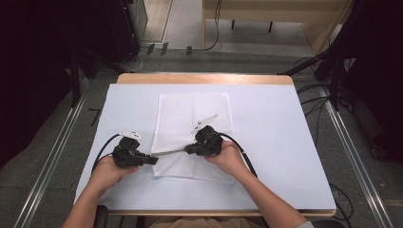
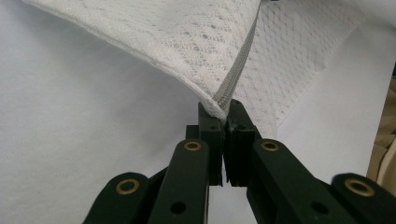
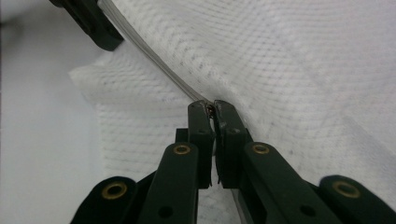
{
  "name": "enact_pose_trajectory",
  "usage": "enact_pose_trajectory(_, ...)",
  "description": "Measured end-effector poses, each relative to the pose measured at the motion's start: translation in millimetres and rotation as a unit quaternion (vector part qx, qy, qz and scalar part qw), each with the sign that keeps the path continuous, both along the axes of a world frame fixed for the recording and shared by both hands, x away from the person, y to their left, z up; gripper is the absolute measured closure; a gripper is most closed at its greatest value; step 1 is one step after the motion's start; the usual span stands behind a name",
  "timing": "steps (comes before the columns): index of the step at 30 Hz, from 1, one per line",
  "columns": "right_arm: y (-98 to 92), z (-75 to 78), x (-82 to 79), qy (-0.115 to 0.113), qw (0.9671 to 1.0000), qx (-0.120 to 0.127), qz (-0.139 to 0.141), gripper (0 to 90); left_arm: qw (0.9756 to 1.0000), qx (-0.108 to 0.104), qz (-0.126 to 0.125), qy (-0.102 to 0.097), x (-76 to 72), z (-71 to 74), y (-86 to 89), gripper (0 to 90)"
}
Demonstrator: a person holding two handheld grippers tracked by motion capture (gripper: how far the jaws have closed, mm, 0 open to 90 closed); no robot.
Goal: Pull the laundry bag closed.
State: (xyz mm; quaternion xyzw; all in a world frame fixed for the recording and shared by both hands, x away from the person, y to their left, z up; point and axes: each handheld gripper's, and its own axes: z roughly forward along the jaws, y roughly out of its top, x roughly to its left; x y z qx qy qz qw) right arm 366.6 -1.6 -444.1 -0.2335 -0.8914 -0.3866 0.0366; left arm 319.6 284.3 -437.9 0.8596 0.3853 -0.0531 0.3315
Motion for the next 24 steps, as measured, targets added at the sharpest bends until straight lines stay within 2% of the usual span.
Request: enact_pose_trajectory(24,-22.3,-3.5,0.1,0.005,0.9997,-0.015,-0.018,88.0,1.0,-0.001,0.0,0.003,-0.9,-0.2,3.1,88.2)
